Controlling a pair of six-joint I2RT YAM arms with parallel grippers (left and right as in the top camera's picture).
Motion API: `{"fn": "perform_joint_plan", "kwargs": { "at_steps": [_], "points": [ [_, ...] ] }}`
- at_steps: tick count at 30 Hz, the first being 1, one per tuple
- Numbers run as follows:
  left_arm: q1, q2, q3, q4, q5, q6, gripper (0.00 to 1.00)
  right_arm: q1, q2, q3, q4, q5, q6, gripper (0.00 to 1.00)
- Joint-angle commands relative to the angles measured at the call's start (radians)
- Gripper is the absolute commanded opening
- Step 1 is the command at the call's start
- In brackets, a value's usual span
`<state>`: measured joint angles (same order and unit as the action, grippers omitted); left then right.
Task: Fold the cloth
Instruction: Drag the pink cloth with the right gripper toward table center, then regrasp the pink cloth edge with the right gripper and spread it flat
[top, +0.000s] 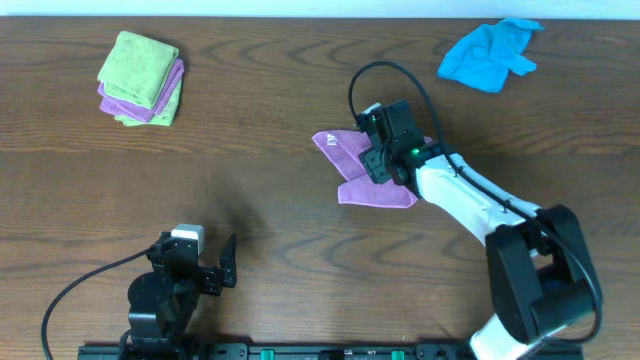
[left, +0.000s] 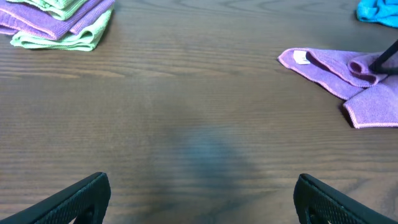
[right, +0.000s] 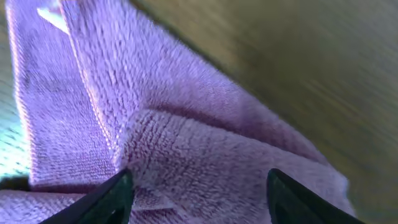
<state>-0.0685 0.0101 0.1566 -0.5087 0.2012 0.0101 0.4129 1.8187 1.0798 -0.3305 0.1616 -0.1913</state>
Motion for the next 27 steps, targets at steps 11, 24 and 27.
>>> {"fn": "perform_joint_plan", "kwargs": {
  "at_steps": [11,24,27],
  "points": [
    [-0.003,-0.006,-0.016,0.001,-0.010,-0.006,0.95,0.005,0.038,0.004,0.095,0.028,0.049,0.05],
    [-0.003,-0.006,-0.016,0.001,-0.010,-0.006,0.95,-0.143,0.038,0.005,0.236,0.393,0.361,0.01],
    [-0.003,-0.006,-0.016,0.001,-0.010,-0.006,0.95,-0.245,0.039,0.005,0.182,0.422,0.547,0.01]
  ]
}}
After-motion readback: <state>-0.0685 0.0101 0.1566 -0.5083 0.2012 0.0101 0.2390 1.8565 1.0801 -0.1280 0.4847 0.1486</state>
